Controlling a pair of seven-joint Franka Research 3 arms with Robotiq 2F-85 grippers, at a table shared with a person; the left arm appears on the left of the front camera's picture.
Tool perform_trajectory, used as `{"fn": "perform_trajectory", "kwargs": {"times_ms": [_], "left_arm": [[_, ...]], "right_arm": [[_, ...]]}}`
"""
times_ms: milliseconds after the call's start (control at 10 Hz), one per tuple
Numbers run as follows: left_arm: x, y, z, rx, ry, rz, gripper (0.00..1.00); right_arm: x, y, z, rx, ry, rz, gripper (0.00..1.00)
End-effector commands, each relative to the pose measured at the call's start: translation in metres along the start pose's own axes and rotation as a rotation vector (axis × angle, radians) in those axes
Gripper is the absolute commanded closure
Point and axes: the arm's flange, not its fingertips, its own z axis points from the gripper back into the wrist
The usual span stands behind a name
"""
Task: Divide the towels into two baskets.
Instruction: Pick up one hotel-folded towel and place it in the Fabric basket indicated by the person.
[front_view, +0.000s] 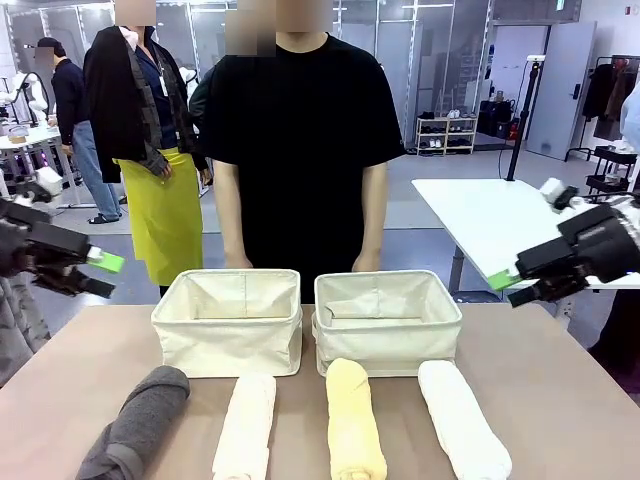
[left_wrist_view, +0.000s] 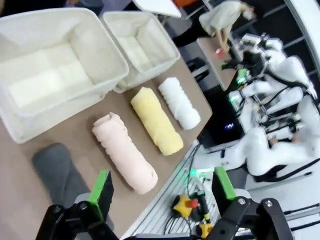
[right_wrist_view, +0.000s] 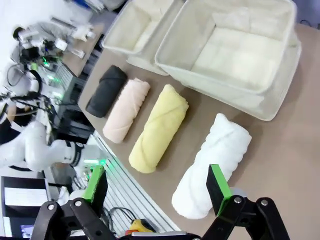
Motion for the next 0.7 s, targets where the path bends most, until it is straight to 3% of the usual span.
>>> {"fn": "perform_trajectory", "kwargs": {"times_ms": [0,100,400,600], "left_arm": [[-0.033,0.026,0.048,-0.053,-0.142,0.066,0.00],[-0.054,0.038,0.076,-0.046,-0.235,0.113,0.00],[-0.111,0.051,0.142,-0.080,-0.387,0.134,0.00],[-0.134,0.057,0.164,-0.075,-0.443,0.172,0.00]], "right_arm": [[-0.028,-0.029,0.041,0.054,-0.151,-0.101,0.00],[-0.050,-0.040,0.067,0.046,-0.220,-0.150,0.00],[-0.112,-0.090,0.167,0.127,-0.515,-0.315,0.00],[-0.135,-0.107,0.205,0.146,-0.591,-0.345,0.00]]}}
